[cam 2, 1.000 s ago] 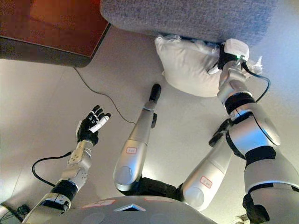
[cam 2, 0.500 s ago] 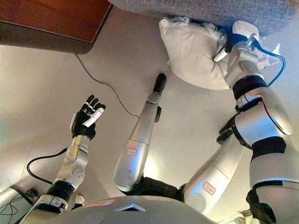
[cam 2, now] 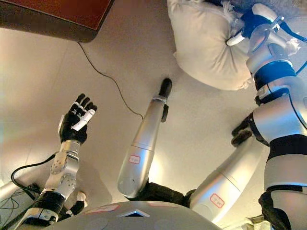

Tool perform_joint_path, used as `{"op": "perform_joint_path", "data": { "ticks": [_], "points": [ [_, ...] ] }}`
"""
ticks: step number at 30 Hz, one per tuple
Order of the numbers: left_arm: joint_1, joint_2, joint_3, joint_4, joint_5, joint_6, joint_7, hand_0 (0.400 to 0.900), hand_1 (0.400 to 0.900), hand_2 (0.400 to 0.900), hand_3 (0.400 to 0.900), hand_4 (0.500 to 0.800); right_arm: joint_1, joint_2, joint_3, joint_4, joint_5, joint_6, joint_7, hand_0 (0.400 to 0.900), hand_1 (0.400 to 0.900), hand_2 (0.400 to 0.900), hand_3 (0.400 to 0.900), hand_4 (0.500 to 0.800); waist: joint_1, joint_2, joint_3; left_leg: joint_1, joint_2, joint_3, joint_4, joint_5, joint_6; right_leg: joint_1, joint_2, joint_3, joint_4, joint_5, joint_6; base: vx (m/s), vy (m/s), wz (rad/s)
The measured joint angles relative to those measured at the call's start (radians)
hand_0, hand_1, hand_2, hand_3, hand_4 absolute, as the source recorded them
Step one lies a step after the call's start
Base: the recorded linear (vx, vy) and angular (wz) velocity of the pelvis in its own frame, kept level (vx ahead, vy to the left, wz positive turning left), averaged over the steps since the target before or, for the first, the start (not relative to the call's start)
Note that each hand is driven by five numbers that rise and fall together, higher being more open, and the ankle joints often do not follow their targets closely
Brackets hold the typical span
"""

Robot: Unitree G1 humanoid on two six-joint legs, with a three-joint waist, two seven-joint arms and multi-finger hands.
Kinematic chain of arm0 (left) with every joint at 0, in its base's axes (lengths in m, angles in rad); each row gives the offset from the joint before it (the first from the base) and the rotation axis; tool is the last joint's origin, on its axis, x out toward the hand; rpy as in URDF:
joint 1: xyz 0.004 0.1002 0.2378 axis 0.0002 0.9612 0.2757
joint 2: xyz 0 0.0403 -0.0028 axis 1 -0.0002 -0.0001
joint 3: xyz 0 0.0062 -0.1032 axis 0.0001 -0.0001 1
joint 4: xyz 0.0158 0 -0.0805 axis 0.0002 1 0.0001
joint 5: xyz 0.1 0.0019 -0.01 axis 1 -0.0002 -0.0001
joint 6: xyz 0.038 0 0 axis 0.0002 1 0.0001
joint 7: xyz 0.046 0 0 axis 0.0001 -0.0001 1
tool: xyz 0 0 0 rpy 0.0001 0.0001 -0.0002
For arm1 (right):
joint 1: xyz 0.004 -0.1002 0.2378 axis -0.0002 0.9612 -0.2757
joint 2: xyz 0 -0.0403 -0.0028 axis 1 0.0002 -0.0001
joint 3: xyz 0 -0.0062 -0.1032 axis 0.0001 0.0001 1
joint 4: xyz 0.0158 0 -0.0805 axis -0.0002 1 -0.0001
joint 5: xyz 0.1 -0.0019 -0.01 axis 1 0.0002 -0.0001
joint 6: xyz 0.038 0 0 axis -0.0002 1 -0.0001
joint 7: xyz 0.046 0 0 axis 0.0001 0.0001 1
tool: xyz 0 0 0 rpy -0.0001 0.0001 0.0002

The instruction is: Pick up the pillow and put it on the sofa.

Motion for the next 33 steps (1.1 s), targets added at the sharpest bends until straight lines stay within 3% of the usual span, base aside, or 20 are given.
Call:
{"op": "perform_joint_path", "data": {
  "ticks": [3,12,20,29,33],
  "points": [
    [0.003,-0.001,0.001,0.003,-0.012,-0.002,0.001,0.9,0.9,0.9,0.9,0.8,0.011,0.011,0.0,0.004,0.001,-0.019,-0.001,0.4,0.4,0.4,0.4,0.5,0.012,0.0,0.0,-0.013,0.006,-0.001,-0.005,0.011,0.014,-0.007,0.0,-0.007,0.02,-0.003,-0.001,0.0,0.0,0.0],
    [-0.029,0.0,0.001,0.002,-0.011,-0.003,0.0,0.9,0.9,0.9,0.9,0.8,0.051,0.051,-0.001,0.001,0.002,-0.061,-0.006,0.4,0.4,0.4,0.4,0.5,0.01,-0.004,0.003,0.032,0.017,0.016,-0.009,0.014,0.004,0.06,-0.001,-0.026,-0.008,-0.008,0.0,0.0,-0.041,-0.11],
    [-0.043,0.0,0.001,0.057,0.01,0.017,0.02,0.9,0.9,0.9,0.9,0.8,0.177,0.059,-0.002,-0.075,-0.002,-0.08,-0.012,0.4,0.4,0.4,0.4,0.5,-0.008,-0.026,0.017,0.258,0.076,0.044,-0.09,0.008,0.011,0.291,0.022,-0.075,-0.122,0.02,0.002,0.04,-0.04,-0.23],
    [-0.072,0.0,0.007,0.158,0.139,0.143,0.072,0.9,0.9,0.9,0.9,0.8,0.364,-0.012,-0.086,-0.378,-0.011,-0.084,0.046,0.4,0.4,0.4,0.4,0.5,-0.055,-0.103,0.019,0.566,0.167,0.084,-0.24,0.004,-0.01,0.577,0.07,-0.144,-0.251,0.03,-0.019,0.16,-0.071,-0.16],
    [-0.065,0.0,0.05,0.21,0.191,0.17,0.081,0.9,0.9,0.9,0.9,0.8,0.463,-0.047,-0.093,-0.533,-0.012,-0.1,0.089,0.4,0.4,0.4,0.4,0.5,-0.078,-0.15,-0.001,0.702,0.208,0.111,-0.328,0.011,-0.023,0.686,0.089,-0.176,-0.298,0.028,-0.026,0.17,-0.145,-0.01]
  ]
}}
